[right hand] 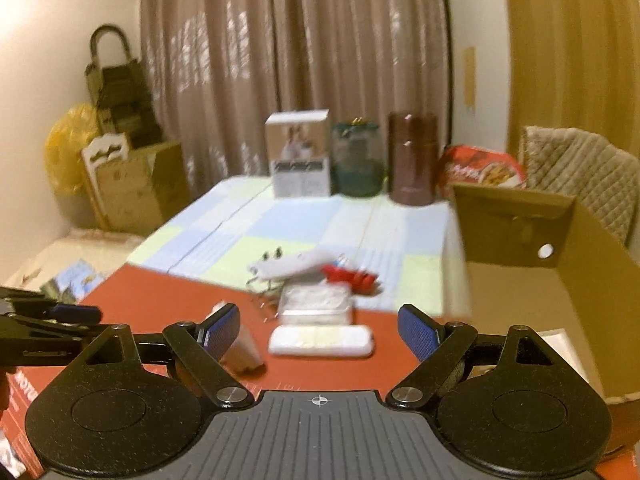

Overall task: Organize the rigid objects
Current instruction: 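Move the left tool back to the table and grasp the blue binder clip, then grasp the white plug adapter with the right tool while the left tool holds the clip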

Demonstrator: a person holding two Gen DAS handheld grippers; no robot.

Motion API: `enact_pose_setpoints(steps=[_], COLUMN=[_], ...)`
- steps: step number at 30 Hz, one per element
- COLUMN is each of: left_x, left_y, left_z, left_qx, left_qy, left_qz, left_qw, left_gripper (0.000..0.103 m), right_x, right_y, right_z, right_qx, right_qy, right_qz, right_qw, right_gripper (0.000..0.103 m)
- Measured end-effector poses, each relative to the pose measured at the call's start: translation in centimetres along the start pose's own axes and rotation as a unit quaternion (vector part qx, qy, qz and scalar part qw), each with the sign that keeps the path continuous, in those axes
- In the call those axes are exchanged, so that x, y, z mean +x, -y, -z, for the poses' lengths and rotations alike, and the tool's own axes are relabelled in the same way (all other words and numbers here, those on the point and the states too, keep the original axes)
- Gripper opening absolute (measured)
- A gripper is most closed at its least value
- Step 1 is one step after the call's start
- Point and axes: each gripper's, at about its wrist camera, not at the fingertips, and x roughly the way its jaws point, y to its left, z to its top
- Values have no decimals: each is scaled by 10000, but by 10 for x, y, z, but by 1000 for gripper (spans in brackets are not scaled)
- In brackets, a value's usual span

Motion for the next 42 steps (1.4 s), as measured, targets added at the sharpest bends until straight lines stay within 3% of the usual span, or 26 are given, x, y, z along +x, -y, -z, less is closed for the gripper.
enact_pose_setpoints(steps=[5,9,14,20,23,33,42], left_x=[27,52,77,95,93,76,68], left_y=[2,8,20,21,17,-13,-34], left_z=[10,15,12,13,12,-1,-20], left_qx=[84,135,265,453,473,157,-179], left_qy=[-244,-460,-595,-749,-766,-609,-351], left_qz=[203,332,467,408,339,-3,-133], left_qw=[9995,9983,9968,9953,9954,9980,9991], left_gripper=[47,62,62,51,34,34,34], right_x=[25,43,62,73,76,93,124], right_y=[-6,-5,-5,-11,-11,-32,-61], right_z=[8,10,13,14,14,17,34], right_qx=[-159,-222,-205,-412,-417,-739,-1630], right_qy=[-273,-415,-594,-721,-753,-883,-958], right_qz=[-57,-50,-87,-179,-264,-625,-980], right_qw=[9995,9989,9980,9964,9959,9914,9771], right_gripper=[83,83,83,83,83,83,83])
